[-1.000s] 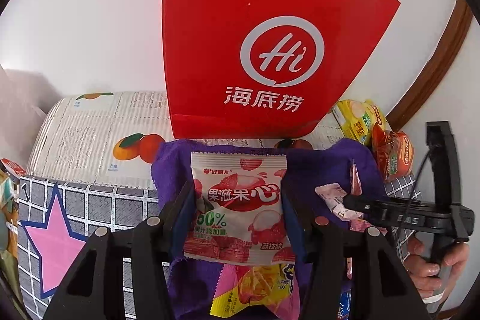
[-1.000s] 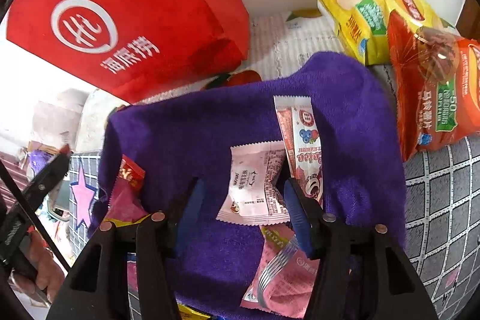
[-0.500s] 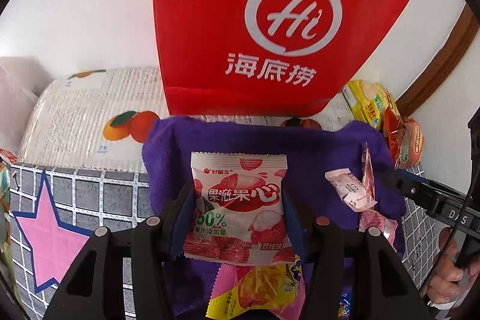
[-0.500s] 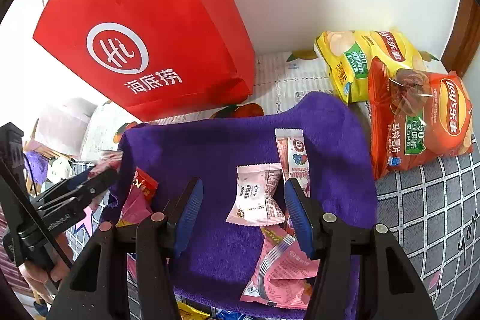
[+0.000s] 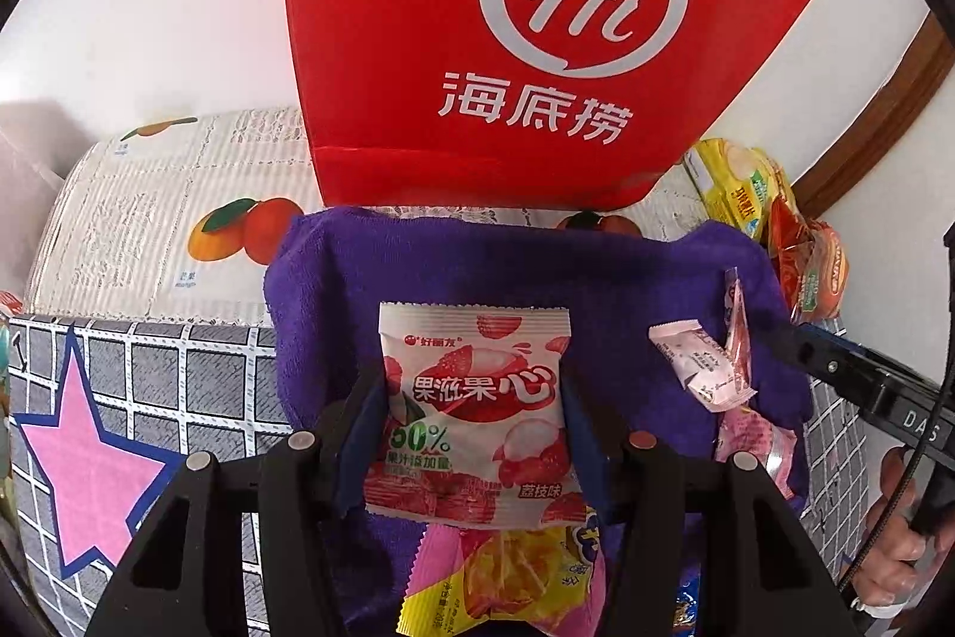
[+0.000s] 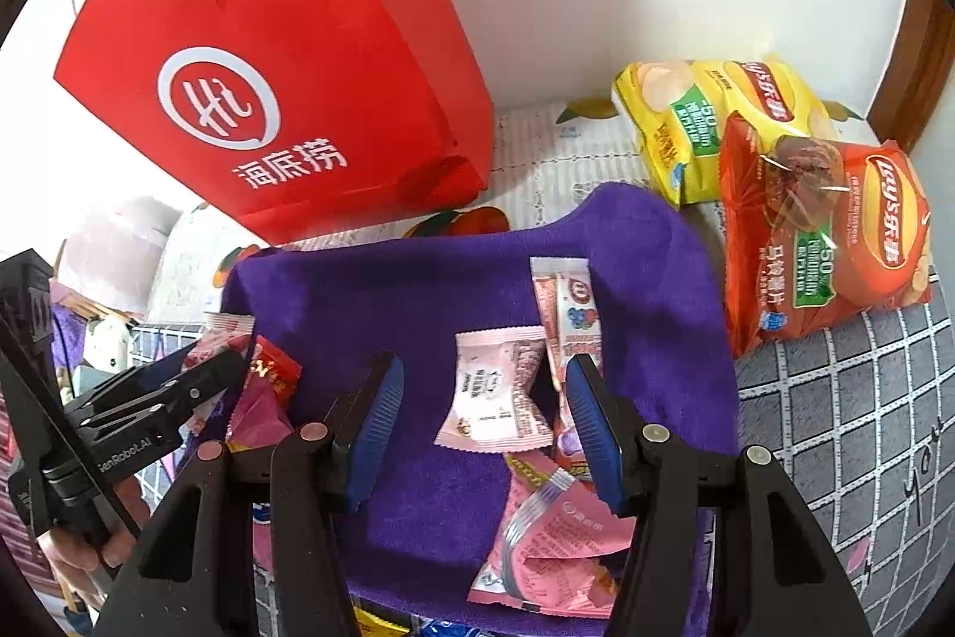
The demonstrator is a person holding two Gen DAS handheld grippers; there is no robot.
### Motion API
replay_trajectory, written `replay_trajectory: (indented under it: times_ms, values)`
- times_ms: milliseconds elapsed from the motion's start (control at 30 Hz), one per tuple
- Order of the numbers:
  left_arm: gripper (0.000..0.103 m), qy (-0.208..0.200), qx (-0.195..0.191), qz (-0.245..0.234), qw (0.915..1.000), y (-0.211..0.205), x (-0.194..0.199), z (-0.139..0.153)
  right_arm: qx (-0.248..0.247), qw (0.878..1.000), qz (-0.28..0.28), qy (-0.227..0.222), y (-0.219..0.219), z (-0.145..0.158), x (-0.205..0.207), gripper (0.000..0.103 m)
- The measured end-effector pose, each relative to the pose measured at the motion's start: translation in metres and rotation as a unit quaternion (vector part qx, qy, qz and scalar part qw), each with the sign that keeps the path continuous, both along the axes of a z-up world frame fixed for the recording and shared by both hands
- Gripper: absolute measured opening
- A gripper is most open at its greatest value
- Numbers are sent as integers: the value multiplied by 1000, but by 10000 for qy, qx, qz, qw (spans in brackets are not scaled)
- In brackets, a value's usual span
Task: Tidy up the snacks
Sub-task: 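Carry both packets onto the purple towel and open both tools, then withdraw both tools from the towel toward the snack pile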
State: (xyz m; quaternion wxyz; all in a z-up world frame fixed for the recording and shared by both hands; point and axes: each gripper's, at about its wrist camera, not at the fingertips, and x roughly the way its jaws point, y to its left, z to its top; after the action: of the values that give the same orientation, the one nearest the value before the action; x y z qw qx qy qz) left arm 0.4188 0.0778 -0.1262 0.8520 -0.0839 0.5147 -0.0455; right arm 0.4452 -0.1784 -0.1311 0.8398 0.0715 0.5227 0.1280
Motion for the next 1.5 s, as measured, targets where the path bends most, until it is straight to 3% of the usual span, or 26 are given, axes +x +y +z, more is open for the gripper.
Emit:
replay_trajectory:
  times_ms: [133, 267, 633, 933, 1067, 1233, 1367, 1500]
  values:
    - [56, 58, -135, -7, 9999, 1, 2, -1, 35, 10000, -3, 3, -1, 1, 0, 56]
    - [61, -171, -306, -8, 9994, 3, -2, 9, 13, 10000, -2, -14, -1, 2, 0, 56]
    - [62, -371, -236, 22, 9990, 3, -10, 26, 3, 9995, 136, -302, 10, 25, -17, 56]
    - [62, -574, 60, 143, 9982, 7, -18, 40, 140, 9967, 373, -712, 22, 53, -66, 56]
    - [62, -619, 39, -9, 9981, -1, -22, 46, 24, 9972, 377, -647, 12, 38, -102, 56]
    - [62, -766, 78, -197, 9968, -15, -32, 57, -108, 9995, 144, -275, -5, -2, -144, 55]
    - [62, -920, 113, -363, 9950, -27, -42, 68, 143, 9998, 13, 122, -11, -35, -161, 42]
    - [63, -1004, 116, -518, 9935, -35, -49, 74, 180, 9989, -100, 422, -3, -58, -168, 40]
